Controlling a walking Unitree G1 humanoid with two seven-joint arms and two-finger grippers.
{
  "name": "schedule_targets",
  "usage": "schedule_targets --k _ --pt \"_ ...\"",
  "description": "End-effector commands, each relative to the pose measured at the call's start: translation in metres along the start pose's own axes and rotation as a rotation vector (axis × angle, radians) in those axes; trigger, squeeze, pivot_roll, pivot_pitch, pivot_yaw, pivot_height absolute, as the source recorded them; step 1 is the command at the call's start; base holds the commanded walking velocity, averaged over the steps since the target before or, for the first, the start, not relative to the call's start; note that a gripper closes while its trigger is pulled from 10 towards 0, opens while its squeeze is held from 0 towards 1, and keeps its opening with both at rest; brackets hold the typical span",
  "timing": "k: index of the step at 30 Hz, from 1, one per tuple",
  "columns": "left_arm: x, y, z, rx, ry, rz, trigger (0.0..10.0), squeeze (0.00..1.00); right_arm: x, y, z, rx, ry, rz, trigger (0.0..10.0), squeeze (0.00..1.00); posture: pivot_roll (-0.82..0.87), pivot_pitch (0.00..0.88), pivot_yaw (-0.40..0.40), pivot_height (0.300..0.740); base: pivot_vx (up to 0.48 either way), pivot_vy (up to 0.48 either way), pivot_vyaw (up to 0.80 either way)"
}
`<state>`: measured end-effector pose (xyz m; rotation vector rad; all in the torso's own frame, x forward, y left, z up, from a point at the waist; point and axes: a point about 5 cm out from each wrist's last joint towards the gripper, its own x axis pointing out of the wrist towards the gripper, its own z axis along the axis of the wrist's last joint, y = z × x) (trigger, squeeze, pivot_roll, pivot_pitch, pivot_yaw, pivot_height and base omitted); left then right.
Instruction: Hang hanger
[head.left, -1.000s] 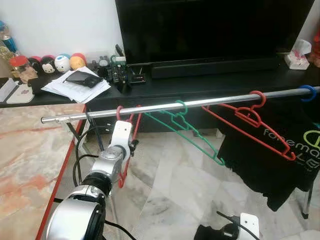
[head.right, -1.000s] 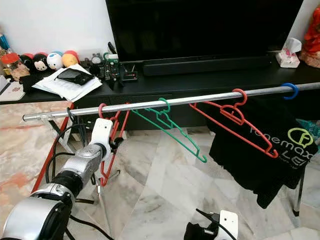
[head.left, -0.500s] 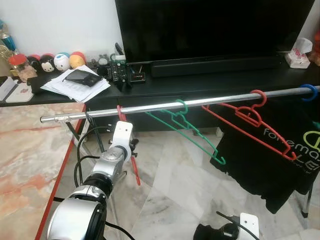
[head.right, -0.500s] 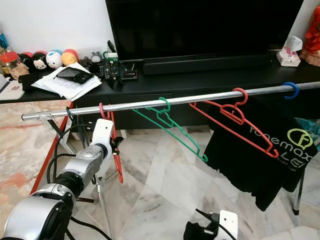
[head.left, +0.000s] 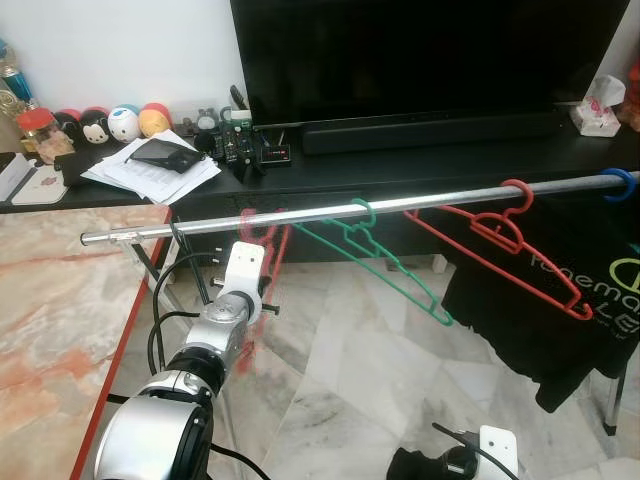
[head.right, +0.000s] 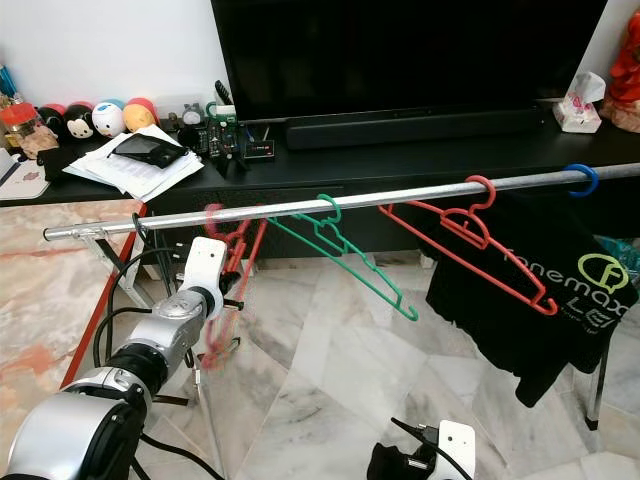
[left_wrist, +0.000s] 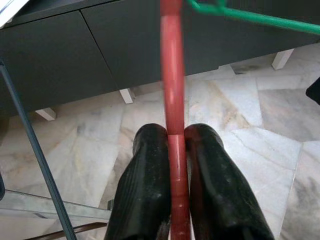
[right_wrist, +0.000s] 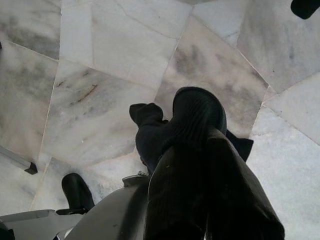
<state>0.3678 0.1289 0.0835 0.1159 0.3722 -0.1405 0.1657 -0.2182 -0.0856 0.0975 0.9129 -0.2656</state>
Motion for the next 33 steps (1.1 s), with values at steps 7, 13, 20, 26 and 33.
schedule_targets --k 7,13,20,26,33 --pt "-0.001 0.005 -0.001 0.008 -0.026 0.016 0.0 0.0 0.001 0.002 0.002 -0.006 -0.003 0.007 10.0 0.0 -0.24 0.0 0.092 0.74 0.0 0.0 0.0" --pt "-0.006 0.012 0.004 0.01 -0.133 0.05 0.0 0.0 0.0 0.002 0.0 -0.006 0.0 0.005 10.0 0.0 -0.25 0.0 0.095 0.74 0.0 0.0 0.0" --pt "-0.018 0.025 -0.003 0.034 -0.227 0.07 0.2 0.0 0.0 0.002 -0.001 -0.009 0.003 0.005 10.0 0.0 -0.24 0.0 0.093 0.74 0.0 0.0 0.0" --pt "-0.04 0.031 -0.057 0.174 -0.153 -0.036 10.0 0.0 0.0 0.001 -0.002 -0.015 0.007 0.005 10.0 0.0 -0.24 0.0 0.094 0.74 0.0 0.0 0.0" --pt "-0.059 0.04 -0.104 0.323 -0.017 -0.069 10.0 0.0 -0.001 0.001 -0.003 -0.018 0.01 0.001 10.0 0.0 -0.24 0.0 0.092 0.74 0.0 0.0 0.0"
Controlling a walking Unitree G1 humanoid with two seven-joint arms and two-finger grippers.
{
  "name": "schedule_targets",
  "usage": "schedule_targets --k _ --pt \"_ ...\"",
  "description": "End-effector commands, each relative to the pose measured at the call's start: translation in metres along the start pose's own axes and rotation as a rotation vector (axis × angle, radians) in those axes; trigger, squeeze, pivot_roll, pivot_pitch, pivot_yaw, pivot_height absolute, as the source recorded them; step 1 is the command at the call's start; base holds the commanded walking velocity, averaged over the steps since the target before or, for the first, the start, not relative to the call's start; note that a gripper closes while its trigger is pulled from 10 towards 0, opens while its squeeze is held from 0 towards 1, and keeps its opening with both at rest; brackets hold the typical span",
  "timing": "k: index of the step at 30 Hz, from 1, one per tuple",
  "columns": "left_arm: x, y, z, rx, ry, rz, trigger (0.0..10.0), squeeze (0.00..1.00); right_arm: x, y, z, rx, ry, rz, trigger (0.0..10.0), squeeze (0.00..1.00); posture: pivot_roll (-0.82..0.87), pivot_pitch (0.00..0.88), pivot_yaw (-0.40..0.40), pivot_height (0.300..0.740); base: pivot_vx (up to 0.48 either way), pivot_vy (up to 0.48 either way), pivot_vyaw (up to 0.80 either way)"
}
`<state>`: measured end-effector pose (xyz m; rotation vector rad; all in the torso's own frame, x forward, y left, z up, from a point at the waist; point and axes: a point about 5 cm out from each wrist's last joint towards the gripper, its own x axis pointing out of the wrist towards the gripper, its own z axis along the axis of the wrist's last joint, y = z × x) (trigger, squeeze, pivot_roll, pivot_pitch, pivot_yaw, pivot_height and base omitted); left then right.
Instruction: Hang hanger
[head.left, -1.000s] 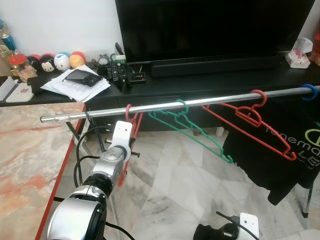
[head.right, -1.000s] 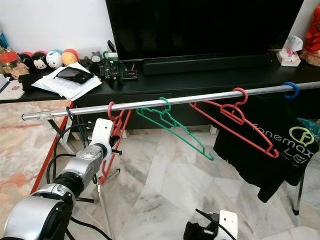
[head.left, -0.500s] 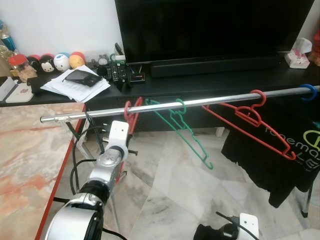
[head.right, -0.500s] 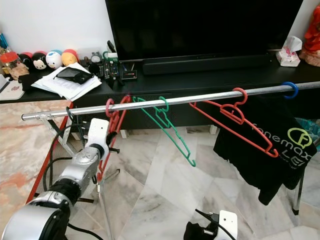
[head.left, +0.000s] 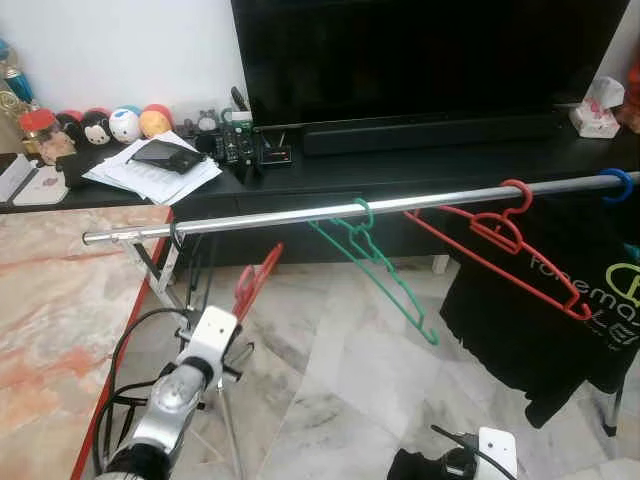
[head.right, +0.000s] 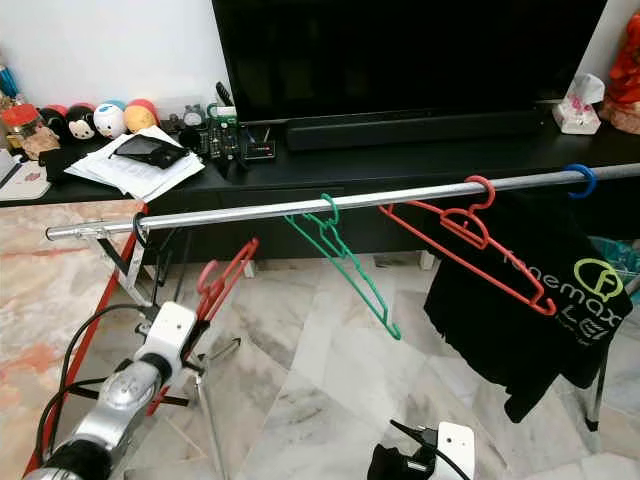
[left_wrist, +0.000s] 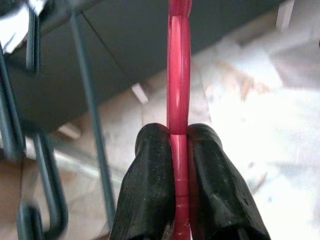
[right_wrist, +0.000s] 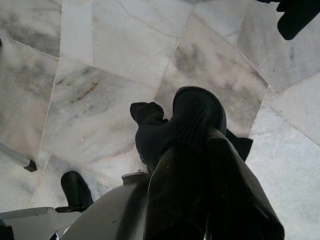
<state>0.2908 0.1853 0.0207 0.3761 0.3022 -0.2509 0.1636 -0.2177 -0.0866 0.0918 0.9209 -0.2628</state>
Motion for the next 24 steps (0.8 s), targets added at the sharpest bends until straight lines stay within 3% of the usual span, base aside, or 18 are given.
schedule_targets --k 1,5,7,8,9,10,12,14,19,24 --pt "-0.006 -0.002 -0.013 0.049 0.046 -0.023 10.0 0.0 0.0 0.001 -0.001 -0.012 0.004 0.002 10.0 0.0 -0.24 0.0 0.092 0.74 0.0 0.0 0.0" --pt "-0.012 -0.012 -0.03 0.061 0.115 -0.072 10.0 0.0 0.0 0.001 -0.001 -0.015 0.006 0.001 10.0 0.0 -0.25 0.0 0.091 0.74 0.0 0.0 0.0" --pt "-0.016 -0.024 -0.045 0.087 0.201 -0.128 10.0 0.0 0.0 0.0 -0.001 -0.017 0.008 0.0 10.0 0.0 -0.25 0.0 0.091 0.74 0.0 0.0 0.0" --pt "-0.016 -0.024 -0.045 0.087 0.201 -0.128 10.0 0.0 0.0 0.0 -0.001 -0.017 0.008 0.0 10.0 0.0 -0.25 0.0 0.091 0.74 0.0 0.0 0.0" --pt "-0.019 -0.028 -0.056 0.105 0.278 -0.132 10.0 0.0 0.0 0.001 -0.001 -0.017 0.008 0.0 10.0 0.0 -0.25 0.0 0.09 0.74 0.0 0.0 0.0" --pt "-0.02 -0.029 -0.058 0.109 0.294 -0.132 10.0 0.0 0.0 0.001 -0.001 -0.017 0.008 0.0 10.0 0.0 -0.25 0.0 0.09 0.74 0.0 0.0 0.0" --pt "-0.029 -0.031 -0.077 0.079 0.414 -0.095 10.0 0.0 0.0 0.001 -0.001 -0.015 0.007 -0.003 10.0 0.0 -0.25 0.0 0.089 0.74 0.0 0.0 0.0" --pt "-0.034 -0.032 -0.085 0.07 0.472 -0.08 10.0 0.0 0.0 0.0 0.0 -0.013 0.006 -0.004 10.0 0.0 -0.25 0.0 0.089 0.74 0.0 0.0 0.0" --pt "-0.065 -0.045 -0.121 -0.065 0.693 -0.044 10.0 0.0 0.0 0.0 0.0 -0.009 0.006 -0.012 10.0 0.0 -0.24 0.0 0.082 0.74 0.0 0.0 0.0" --pt "-0.076 -0.047 -0.131 -0.12 0.749 -0.001 10.0 0.0 0.0 0.0 0.001 -0.006 0.005 -0.017 10.0 0.0 -0.24 0.0 0.084 0.74 0.0 0.0 0.0"
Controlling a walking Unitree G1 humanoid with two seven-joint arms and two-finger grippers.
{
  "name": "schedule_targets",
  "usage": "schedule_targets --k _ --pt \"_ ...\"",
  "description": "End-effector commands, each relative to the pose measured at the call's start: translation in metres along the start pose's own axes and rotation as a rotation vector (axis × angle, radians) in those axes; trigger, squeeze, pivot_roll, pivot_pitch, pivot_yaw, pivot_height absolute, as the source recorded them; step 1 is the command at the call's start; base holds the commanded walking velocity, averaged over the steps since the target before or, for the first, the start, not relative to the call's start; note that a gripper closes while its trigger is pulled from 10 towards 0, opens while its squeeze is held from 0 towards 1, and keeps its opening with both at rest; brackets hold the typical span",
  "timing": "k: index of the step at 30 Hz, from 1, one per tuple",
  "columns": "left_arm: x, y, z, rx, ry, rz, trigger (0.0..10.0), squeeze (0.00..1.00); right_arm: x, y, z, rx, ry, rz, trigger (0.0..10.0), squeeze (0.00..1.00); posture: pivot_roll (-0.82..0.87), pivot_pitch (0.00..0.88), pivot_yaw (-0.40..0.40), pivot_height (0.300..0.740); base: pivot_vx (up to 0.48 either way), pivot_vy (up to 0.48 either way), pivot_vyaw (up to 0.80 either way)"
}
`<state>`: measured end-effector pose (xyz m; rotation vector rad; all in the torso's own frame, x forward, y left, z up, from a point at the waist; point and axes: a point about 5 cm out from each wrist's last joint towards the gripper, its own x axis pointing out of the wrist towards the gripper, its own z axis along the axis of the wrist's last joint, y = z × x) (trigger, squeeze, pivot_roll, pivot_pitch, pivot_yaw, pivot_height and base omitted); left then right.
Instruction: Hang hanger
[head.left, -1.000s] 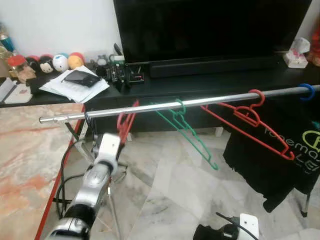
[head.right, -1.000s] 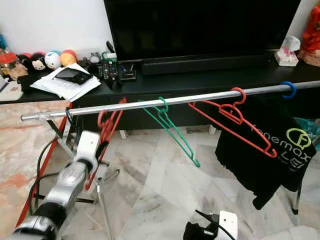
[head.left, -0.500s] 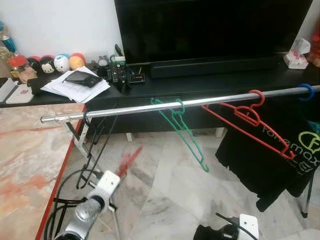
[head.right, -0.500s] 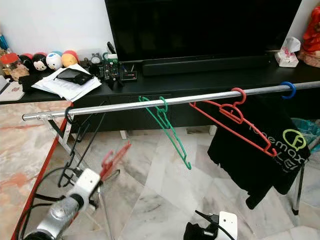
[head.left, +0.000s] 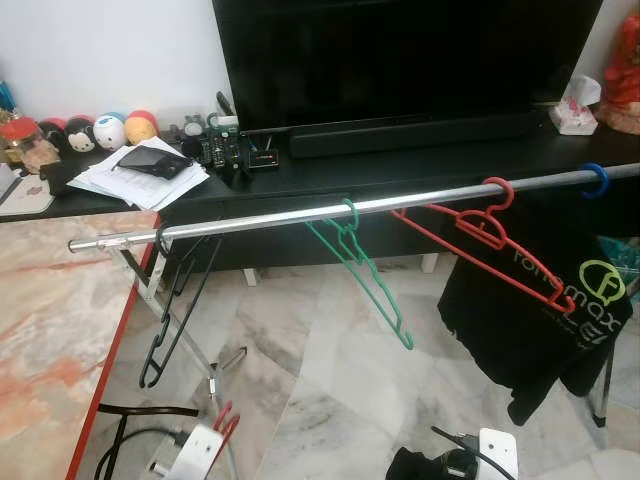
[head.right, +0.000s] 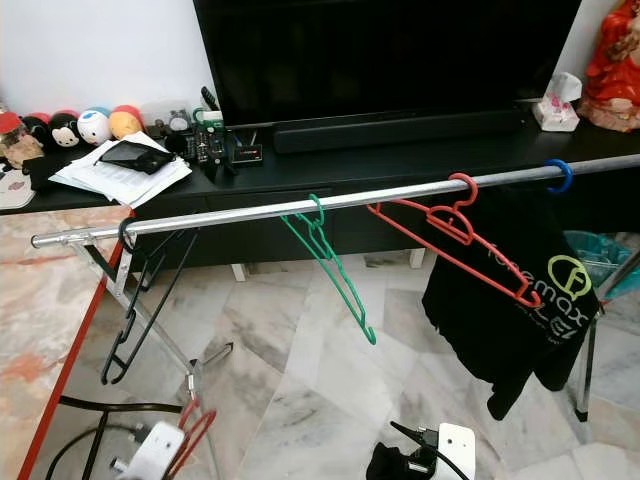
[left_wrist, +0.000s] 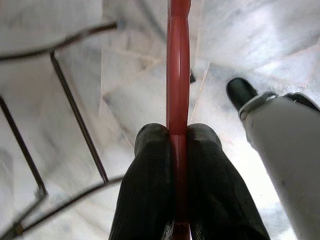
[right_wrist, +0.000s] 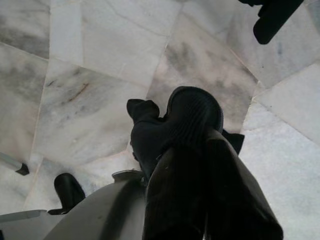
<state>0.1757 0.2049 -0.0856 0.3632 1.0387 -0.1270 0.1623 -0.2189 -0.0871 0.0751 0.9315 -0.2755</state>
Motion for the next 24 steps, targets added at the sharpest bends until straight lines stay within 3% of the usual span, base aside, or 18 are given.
schedule_targets --k 1,7,24 --pt "-0.0002 0.0027 -0.003 -0.06 0.02 0.027 10.0 0.0 0.0006 0.0014 0.0023 0.004 -0.003 0.0 10.0 0.0 -0.24 0.0 0.083 0.74 0.0 0.0 0.0" --pt "0.0005 0.001 0.0006 -0.148 0.017 0.042 10.0 0.0 0.0008 0.001 0.0029 0.003 -0.002 -0.004 10.0 0.0 -0.24 0.0 0.083 0.74 0.0 0.0 0.0" --pt "-0.0003 0.0022 -0.0048 -0.131 0.028 0.041 10.0 0.0 0.0009 0.0018 0.0035 0.006 -0.004 -0.006 10.0 0.0 -0.24 0.007 0.089 0.74 0.0 0.0 0.0"
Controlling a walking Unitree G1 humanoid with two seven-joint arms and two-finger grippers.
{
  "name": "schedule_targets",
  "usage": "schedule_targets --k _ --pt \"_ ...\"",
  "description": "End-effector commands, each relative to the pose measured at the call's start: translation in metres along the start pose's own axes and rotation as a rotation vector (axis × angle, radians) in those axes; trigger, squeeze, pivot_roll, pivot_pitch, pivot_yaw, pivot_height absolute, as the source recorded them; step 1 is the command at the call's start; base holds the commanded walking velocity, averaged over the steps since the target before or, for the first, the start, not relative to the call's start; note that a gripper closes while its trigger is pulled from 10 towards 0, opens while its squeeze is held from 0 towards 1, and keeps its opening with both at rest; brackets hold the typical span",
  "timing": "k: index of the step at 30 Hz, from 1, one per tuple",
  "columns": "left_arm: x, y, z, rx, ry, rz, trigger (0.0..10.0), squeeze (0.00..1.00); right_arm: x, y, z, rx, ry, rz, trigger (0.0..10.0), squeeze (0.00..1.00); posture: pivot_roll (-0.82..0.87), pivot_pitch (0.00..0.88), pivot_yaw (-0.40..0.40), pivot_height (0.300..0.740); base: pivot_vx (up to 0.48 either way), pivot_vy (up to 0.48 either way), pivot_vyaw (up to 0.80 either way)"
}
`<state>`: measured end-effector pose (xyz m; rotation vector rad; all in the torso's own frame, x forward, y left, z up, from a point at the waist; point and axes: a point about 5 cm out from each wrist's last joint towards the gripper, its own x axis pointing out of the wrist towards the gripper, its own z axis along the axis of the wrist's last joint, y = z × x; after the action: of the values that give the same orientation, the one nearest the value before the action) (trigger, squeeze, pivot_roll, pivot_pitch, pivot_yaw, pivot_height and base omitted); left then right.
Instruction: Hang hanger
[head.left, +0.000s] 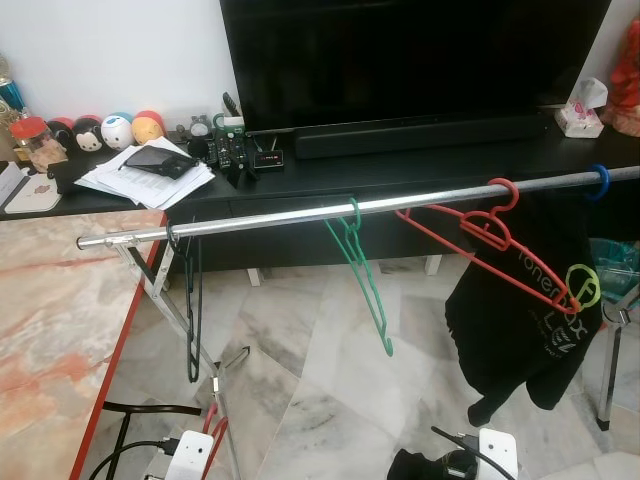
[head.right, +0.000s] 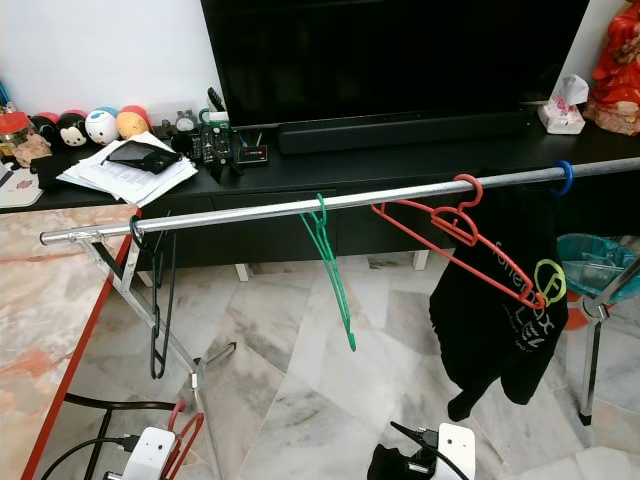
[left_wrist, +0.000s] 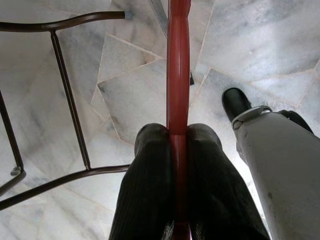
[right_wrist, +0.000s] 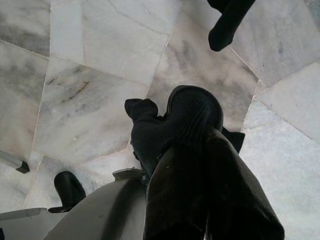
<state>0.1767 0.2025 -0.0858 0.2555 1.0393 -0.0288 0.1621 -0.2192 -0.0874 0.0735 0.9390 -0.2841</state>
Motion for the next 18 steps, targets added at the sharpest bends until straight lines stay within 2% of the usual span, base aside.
schedule_targets --k 1,18 --pt "-0.0007 0.0051 -0.0057 0.005 0.024 0.013 10.0 0.0 0.0007 0.0021 0.0037 0.005 -0.011 0.003 10.0 0.0 -0.24 0.007 0.089 0.74 0.0 0.0 0.0" --pt "-0.0002 0.0054 -0.0011 -0.004 0.01 0.007 10.0 0.0 0.0007 0.0025 0.0038 0.005 -0.011 0.005 10.0 0.0 -0.23 0.003 0.089 0.74 0.0 0.0 0.0"
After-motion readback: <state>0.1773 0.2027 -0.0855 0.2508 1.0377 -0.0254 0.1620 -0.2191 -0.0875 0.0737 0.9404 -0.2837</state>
